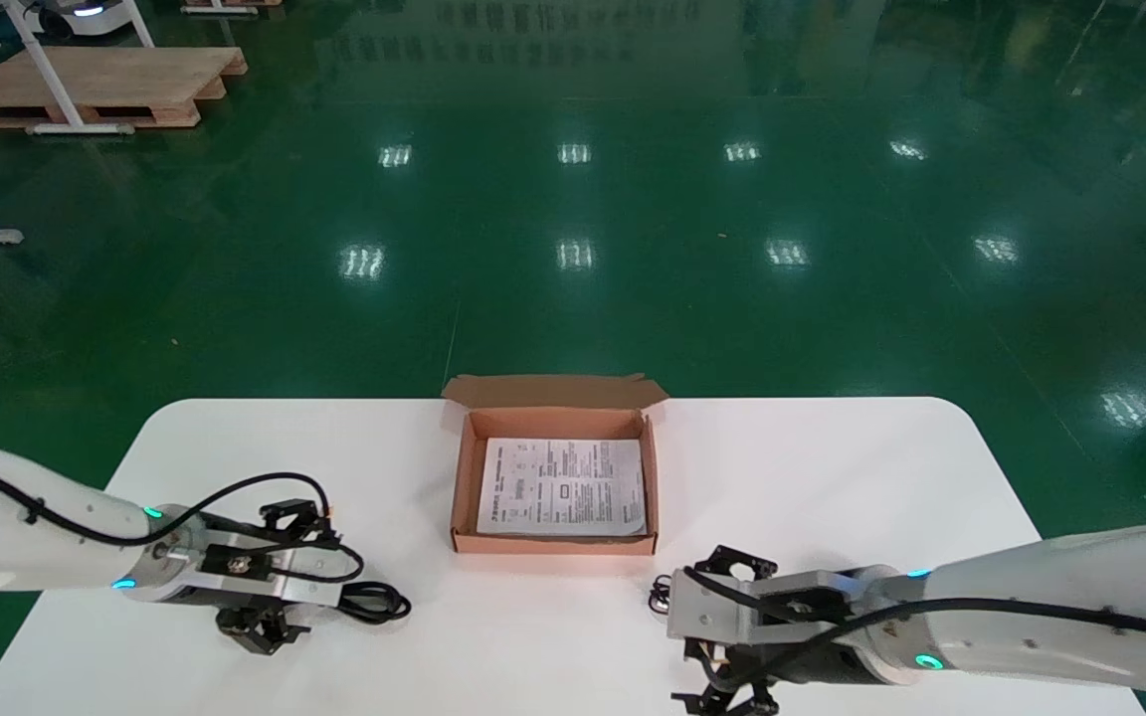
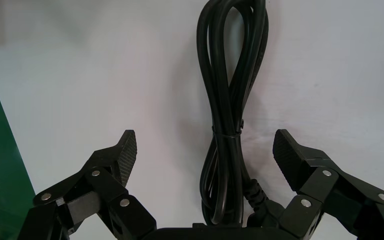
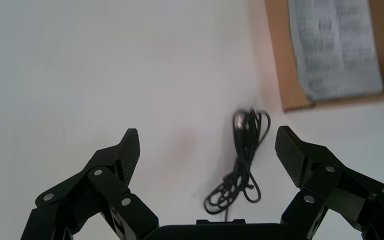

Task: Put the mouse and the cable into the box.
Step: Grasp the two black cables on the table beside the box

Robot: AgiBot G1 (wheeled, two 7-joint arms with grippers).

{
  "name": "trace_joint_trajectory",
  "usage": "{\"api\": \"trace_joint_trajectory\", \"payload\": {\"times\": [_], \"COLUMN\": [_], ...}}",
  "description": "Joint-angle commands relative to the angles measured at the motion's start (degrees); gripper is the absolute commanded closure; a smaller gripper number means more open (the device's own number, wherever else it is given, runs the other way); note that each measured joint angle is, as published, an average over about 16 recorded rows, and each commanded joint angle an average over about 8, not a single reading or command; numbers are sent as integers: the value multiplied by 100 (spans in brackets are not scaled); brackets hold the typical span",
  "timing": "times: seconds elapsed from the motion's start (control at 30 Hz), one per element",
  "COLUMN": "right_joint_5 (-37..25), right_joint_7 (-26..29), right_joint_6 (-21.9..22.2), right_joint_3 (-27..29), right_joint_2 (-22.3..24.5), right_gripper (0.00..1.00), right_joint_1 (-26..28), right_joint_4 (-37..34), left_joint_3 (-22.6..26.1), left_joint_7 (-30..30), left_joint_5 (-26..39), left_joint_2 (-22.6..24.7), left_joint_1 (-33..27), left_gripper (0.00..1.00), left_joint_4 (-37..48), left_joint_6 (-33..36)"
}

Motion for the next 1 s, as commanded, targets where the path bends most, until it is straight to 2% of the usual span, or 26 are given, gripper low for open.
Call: {"api": "trace_joint_trajectory", "payload": {"times": [0.03,0.17,0.3,0.6,1.0], "right_joint_5": [-501,-1126,-1498,-1470,-1484], "right_joint_7": [210,349,479,561,573], "right_joint_6": [277,707,940,776,704], "right_joint_3": [-156,-321,-402,-388,-425], "right_joint_2": [-299,-725,-957,-1037,-999], "right_gripper": [0,0,0,0,0], "right_joint_1": [-9,107,208,366,278], "right_joint_4": [-315,-900,-1242,-1554,-1532], "left_joint_3": [-3,-7,-11,-16,-22], "left_joint_7": [27,64,94,140,176], "left_joint_5": [-9,-23,-33,-48,-60], "left_joint_2": [11,25,37,55,69], "left_joint_1": [-9,-21,-30,-46,-57], "left_gripper": [0,0,0,0,0], "left_joint_4": [35,83,120,180,225], "left_joint_6": [-2,-6,-9,-13,-17]}}
